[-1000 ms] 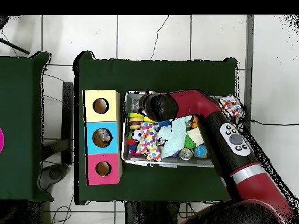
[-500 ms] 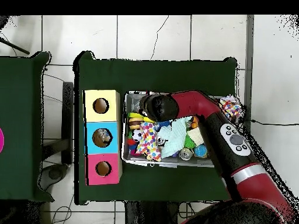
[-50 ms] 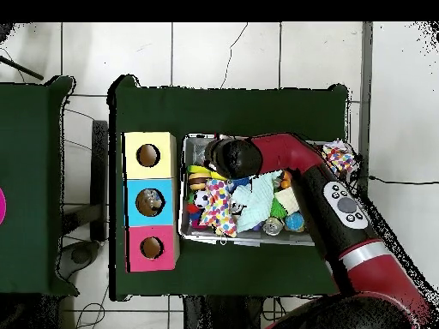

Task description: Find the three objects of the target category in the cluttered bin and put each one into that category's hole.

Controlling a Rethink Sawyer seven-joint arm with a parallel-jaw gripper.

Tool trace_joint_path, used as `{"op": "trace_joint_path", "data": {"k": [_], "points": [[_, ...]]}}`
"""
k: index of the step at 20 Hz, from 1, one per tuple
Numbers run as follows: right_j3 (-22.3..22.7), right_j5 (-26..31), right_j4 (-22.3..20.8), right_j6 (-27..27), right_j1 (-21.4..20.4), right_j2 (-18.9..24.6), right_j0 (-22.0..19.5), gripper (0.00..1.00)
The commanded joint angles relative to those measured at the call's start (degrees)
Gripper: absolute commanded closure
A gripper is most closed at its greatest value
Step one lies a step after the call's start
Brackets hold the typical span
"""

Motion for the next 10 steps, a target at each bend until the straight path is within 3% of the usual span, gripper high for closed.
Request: {"op": "trace_joint_path", "data": {"k": [1,4,10], "points": [[-2.28,1.29,-0.85,-1.04,3.64,-2.70,-0.07,1.00],[-3.12,-0.93,-1.99,-1.39,5.84,-2.89,-0.31,1.00],[-2.61,-1.38,-2.30,-1.13,5.65,-2.89,-0.63,1.00]]}}
